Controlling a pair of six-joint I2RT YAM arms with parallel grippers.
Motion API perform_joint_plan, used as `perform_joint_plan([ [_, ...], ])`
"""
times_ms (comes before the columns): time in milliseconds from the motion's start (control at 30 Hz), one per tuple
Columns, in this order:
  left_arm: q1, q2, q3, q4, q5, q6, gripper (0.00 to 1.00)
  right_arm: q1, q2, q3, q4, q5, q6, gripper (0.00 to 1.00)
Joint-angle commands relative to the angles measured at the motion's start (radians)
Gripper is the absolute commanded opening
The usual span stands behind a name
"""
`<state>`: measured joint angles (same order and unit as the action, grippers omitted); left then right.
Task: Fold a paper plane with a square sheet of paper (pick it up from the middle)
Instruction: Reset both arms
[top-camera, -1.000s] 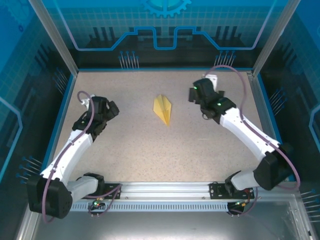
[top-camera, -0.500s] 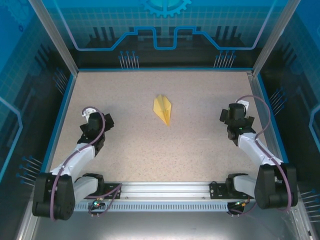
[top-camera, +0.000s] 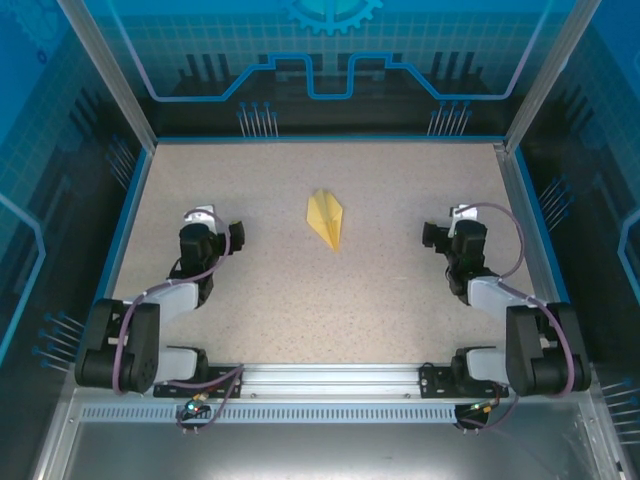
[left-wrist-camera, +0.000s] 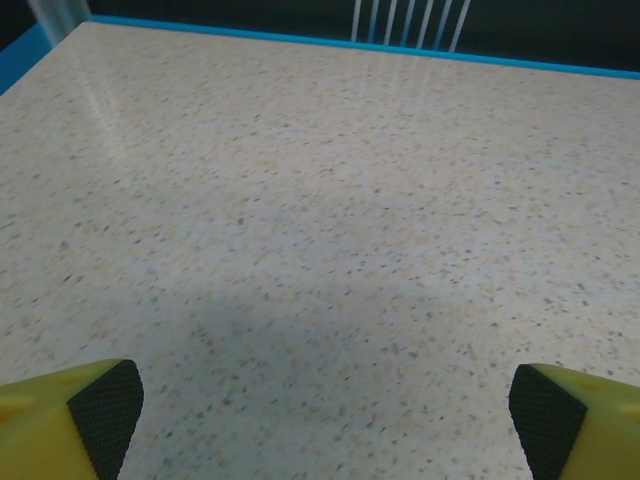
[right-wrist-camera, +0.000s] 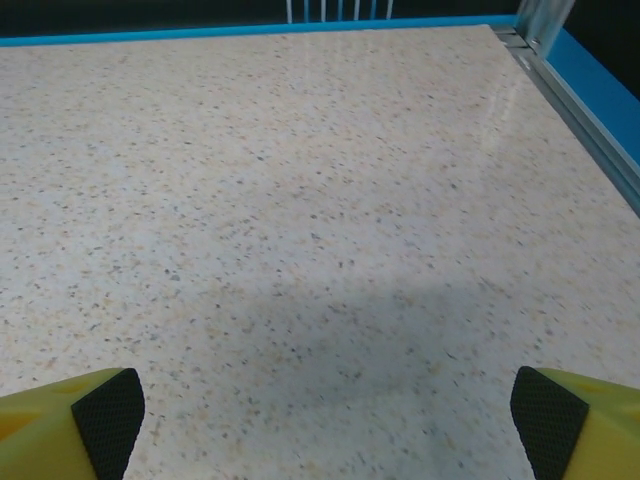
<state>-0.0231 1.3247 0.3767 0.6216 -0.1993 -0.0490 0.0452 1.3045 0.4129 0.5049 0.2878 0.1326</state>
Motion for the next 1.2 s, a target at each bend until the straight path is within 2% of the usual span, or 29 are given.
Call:
perform_joint_plan([
  [0,0.016,0.044,-0.031,0.173,0.111,0.035,0.98,0.015,0.044,-0.014,0.165,-0.047,-0.062,0.98],
  [300,0.015,0.191,-0.015,0.268,0.105,0.035,0.99,0.019,0.192,-0.020,0.318,-0.076,-0.082,0.98],
  [400,0.015,0.191,0.026,0.193,0.088,0.031,0.99,0.038,0.193,-0.013,0.298,-0.054,-0.097,0.98],
  [1167,0.010,0.194,0.036,0.176,0.129,0.054,0.99,0.039,0.194,-0.009,0.297,-0.050,-0.097,0.99],
])
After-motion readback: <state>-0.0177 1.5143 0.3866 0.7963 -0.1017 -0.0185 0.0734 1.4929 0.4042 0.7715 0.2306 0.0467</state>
